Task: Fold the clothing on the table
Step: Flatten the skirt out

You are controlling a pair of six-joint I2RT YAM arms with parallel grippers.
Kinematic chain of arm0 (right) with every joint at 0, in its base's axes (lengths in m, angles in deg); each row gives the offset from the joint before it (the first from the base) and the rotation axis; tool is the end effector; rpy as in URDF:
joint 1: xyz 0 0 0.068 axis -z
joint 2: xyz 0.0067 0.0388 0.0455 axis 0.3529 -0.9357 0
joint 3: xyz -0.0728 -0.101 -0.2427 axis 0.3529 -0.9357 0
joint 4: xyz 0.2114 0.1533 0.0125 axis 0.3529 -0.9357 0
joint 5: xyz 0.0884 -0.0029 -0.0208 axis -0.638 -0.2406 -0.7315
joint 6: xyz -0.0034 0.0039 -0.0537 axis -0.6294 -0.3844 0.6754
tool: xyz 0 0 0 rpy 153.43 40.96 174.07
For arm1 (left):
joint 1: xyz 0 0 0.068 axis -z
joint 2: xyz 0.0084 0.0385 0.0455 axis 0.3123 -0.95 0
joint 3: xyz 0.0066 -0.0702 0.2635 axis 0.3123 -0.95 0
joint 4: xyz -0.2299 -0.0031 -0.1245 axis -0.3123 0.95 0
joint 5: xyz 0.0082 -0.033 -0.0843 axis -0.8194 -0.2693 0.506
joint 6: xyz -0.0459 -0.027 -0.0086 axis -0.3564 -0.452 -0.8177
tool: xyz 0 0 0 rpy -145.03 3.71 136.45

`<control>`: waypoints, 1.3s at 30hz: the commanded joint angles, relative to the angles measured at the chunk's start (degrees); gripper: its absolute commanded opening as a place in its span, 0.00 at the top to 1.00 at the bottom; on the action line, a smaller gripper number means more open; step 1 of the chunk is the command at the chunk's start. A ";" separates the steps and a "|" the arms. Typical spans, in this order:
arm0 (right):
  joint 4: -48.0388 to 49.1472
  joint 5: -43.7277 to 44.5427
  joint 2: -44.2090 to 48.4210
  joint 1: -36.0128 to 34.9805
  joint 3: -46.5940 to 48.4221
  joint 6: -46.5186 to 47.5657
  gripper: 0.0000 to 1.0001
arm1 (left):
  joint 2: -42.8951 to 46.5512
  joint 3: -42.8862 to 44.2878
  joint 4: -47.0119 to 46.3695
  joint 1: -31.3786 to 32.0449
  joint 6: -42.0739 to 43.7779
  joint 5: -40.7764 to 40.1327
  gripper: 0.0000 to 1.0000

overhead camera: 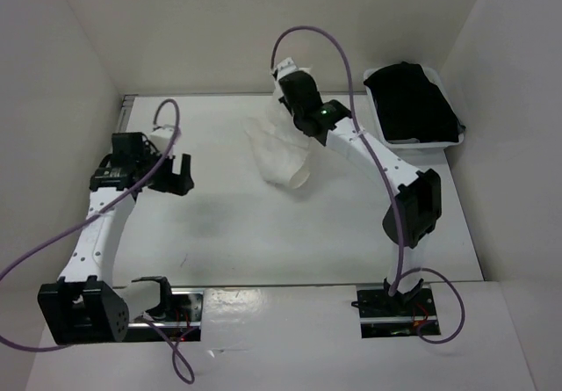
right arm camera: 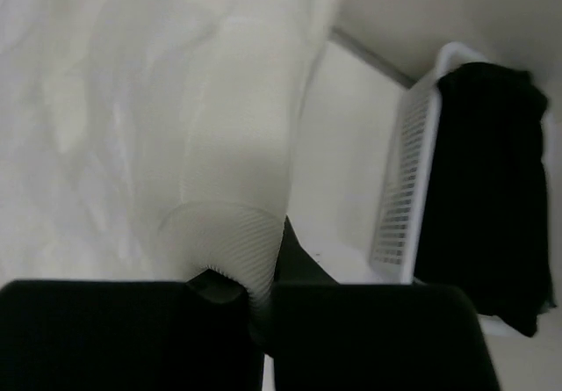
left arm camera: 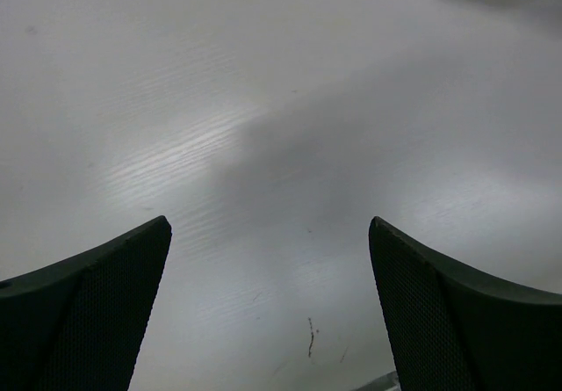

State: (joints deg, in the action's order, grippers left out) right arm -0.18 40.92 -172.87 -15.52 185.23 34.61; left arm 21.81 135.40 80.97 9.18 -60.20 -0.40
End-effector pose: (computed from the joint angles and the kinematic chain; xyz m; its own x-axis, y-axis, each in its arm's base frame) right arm 0.3547 0.2354 0.3802 -0.3703 -0.5336 -0.7603 -0.2181 0.8456 -0.4873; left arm 0.2342 0.0261 0.3070 -0.6720 0.0239 -0.7401 0.1644 0.9794 -0.1177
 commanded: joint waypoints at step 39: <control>-0.80 -1.55 -3.78 -5.75 -11.74 1.86 0.06 | -3.67 -1.22 -3.00 12.53 1.26 -3.03 0.01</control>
State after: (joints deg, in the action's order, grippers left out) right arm -3.85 37.51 -186.40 -22.49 175.48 34.68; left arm 17.46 134.52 79.16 22.34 -59.15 -3.87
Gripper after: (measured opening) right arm 0.941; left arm 0.990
